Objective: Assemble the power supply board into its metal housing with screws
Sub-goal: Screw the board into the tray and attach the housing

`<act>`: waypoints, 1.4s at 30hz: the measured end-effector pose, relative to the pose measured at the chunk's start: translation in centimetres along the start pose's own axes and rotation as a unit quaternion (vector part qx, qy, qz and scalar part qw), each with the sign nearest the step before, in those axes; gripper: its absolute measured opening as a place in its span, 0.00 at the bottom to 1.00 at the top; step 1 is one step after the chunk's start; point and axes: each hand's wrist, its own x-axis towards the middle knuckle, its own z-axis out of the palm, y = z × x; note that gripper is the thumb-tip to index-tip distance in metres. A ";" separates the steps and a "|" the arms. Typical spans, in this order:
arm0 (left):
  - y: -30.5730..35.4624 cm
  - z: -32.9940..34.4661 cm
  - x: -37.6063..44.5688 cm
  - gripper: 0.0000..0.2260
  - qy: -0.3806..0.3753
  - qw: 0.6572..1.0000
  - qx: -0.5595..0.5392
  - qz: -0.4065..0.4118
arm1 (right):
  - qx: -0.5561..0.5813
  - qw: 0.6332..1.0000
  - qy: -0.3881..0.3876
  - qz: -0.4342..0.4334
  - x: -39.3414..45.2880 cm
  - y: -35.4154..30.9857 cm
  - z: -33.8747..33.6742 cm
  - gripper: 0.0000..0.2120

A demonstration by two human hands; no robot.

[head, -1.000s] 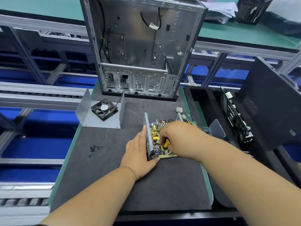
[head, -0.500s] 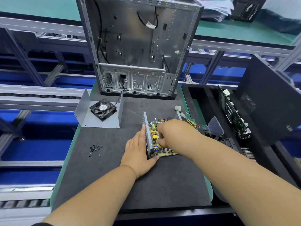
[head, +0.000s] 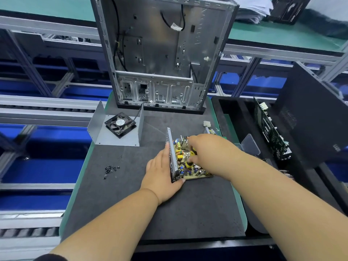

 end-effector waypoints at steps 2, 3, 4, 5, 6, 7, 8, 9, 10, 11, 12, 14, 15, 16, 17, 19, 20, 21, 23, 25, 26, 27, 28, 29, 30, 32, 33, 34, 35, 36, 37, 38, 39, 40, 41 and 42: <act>0.0 -0.1 0.0 0.52 -0.002 1.000 0.000 0.001 | -0.042 0.999 0.001 0.019 0.3 -0.3 0.2 0.13; 0.0 -0.1 0.0 0.53 -0.002 1.000 0.000 0.001 | -0.065 0.997 0.016 0.030 0.3 -0.5 0.4 0.14; 0.0 -0.1 0.0 0.53 -0.003 1.000 0.000 0.000 | -0.081 0.995 0.041 0.046 0.2 -0.7 0.9 0.17; 0.0 0.0 0.0 0.53 -0.004 1.000 0.001 -0.002 | -0.085 0.992 0.067 0.062 0.0 -0.9 1.4 0.18; 0.0 0.0 0.0 0.53 -0.004 1.000 0.002 -0.003 | -0.080 0.990 0.084 0.079 -0.2 -1.0 1.8 0.19; -0.1 0.1 0.0 0.53 -0.004 1.000 0.002 -0.003 | -0.071 0.989 0.093 0.091 -0.4 -1.1 2.2 0.18; -0.1 0.2 0.0 0.54 -0.004 1.000 0.002 -0.004 | -0.065 0.989 0.098 0.095 -0.6 -1.2 2.4 0.17; -0.2 0.2 0.0 0.54 -0.004 1.000 0.002 -0.003 | -0.057 0.989 0.100 0.092 -0.7 -1.2 2.4 0.15; -0.2 0.2 0.0 0.54 -0.003 1.000 0.002 -0.002 | -0.040 0.990 0.104 0.084 -0.9 -1.1 2.2 0.14; -0.2 0.2 0.0 0.54 -0.003 1.000 0.003 -0.001 | -0.016 0.992 0.106 0.072 -1.0 -0.9 2.0 0.11; -0.2 0.2 0.0 0.54 -0.002 1.000 0.004 0.000 | 0.009 0.993 0.104 0.052 -1.1 -0.8 1.7 0.10; -0.1 0.2 0.0 0.53 -0.001 1.000 0.005 0.000 | 0.048 0.995 0.086 -0.003 -1.4 -0.5 1.1 0.08; -0.1 0.1 0.0 0.53 -0.001 1.000 0.005 0.000 | 0.059 0.995 0.077 -0.025 -1.6 -0.5 1.0 0.08; -0.1 0.1 0.0 0.53 0.000 1.000 0.004 0.000 | 0.064 0.995 0.073 -0.038 -1.7 -0.4 0.9 0.08; 0.0 0.1 0.0 0.53 0.000 1.000 0.003 0.001 | 0.067 0.994 0.073 -0.043 -1.7 -0.3 0.9 0.08; 0.0 0.1 0.0 0.53 -0.004 1.000 0.001 0.001 | 0.062 0.995 0.075 -0.039 -1.6 -0.4 1.1 0.09; 0.1 0.0 0.0 0.53 -0.006 1.000 0.001 0.001 | 0.050 0.995 0.075 -0.032 -1.5 -0.4 1.3 0.11; 0.0 0.0 0.0 0.53 -0.007 1.000 0.001 0.001 | 0.034 0.996 0.077 -0.024 -1.3 -0.4 1.6 0.12; 0.0 0.0 -0.1 0.53 -0.008 1.000 0.001 0.001 | 0.012 0.996 0.091 0.001 -1.0 -0.6 2.2 0.13; 0.0 0.0 -0.1 0.53 -0.009 1.000 -0.002 0.000 | 0.009 0.993 0.114 0.032 -0.7 -0.7 2.8 0.12; 0.0 -0.1 -0.1 0.53 -0.009 1.000 -0.003 -0.002 | 0.002 0.991 0.127 0.046 -0.6 -0.6 3.0 0.12; 0.1 -0.1 -0.1 0.53 -0.009 1.000 -0.002 -0.003 | -0.012 0.989 0.137 0.058 -0.6 -0.5 3.1 0.13; 0.1 -0.1 -0.1 0.53 -0.009 1.000 0.000 -0.004 | -0.026 0.987 0.143 0.066 -0.7 -0.4 3.1 0.14; 0.1 -0.1 -0.1 0.53 -0.009 1.000 0.003 -0.005 | -0.036 0.986 0.145 0.071 -0.8 -0.3 3.1 0.15; 0.1 -0.1 0.0 0.53 -0.009 1.000 0.005 -0.006 | -0.036 0.986 0.144 0.072 -0.9 -0.1 3.0 0.15; 0.1 -0.1 -0.1 0.53 -0.009 1.000 0.007 -0.006 | -0.016 0.988 0.142 0.060 -1.2 0.1 2.8 0.12; 0.1 0.0 -0.1 0.53 -0.008 1.000 0.007 -0.006 | -0.006 0.989 0.139 0.043 -1.3 0.3 2.6 0.10; 0.1 -0.1 -0.1 0.53 -0.006 1.000 0.008 -0.006 | 0.004 0.991 0.133 0.021 -1.3 0.4 2.4 0.08; 0.0 0.0 -0.1 0.53 -0.006 1.000 0.009 -0.006 | 0.015 0.992 0.127 -0.003 -1.3 0.5 2.3 0.06; 0.0 0.0 -0.1 0.53 -0.006 1.000 0.009 -0.007 | 0.028 0.992 0.121 -0.025 -1.4 0.6 2.1 0.05; 0.0 0.0 -0.1 0.53 -0.005 1.000 0.008 -0.007 | 0.039 0.991 0.117 -0.043 -1.4 0.6 2.0 0.06; 0.1 -0.1 -0.1 0.53 -0.006 1.000 0.007 -0.008 | 0.046 0.991 0.114 -0.054 -1.5 0.6 1.9 0.07; 0.1 -0.1 -0.1 0.53 -0.008 1.000 0.005 -0.009 | 0.044 0.991 0.114 -0.055 -1.5 0.6 2.0 0.08; 0.1 -0.1 -0.1 0.53 -0.009 1.000 0.003 -0.011 | 0.035 0.991 0.117 -0.048 -1.4 0.6 2.1 0.10; 0.1 -0.1 -0.1 0.53 -0.008 1.000 0.002 -0.011 | 0.021 0.992 0.122 -0.035 -1.3 0.5 2.2 0.12; 0.1 -0.1 -0.1 0.53 -0.008 1.000 0.002 -0.011 | 0.003 0.991 0.129 -0.021 -1.2 0.4 2.3 0.12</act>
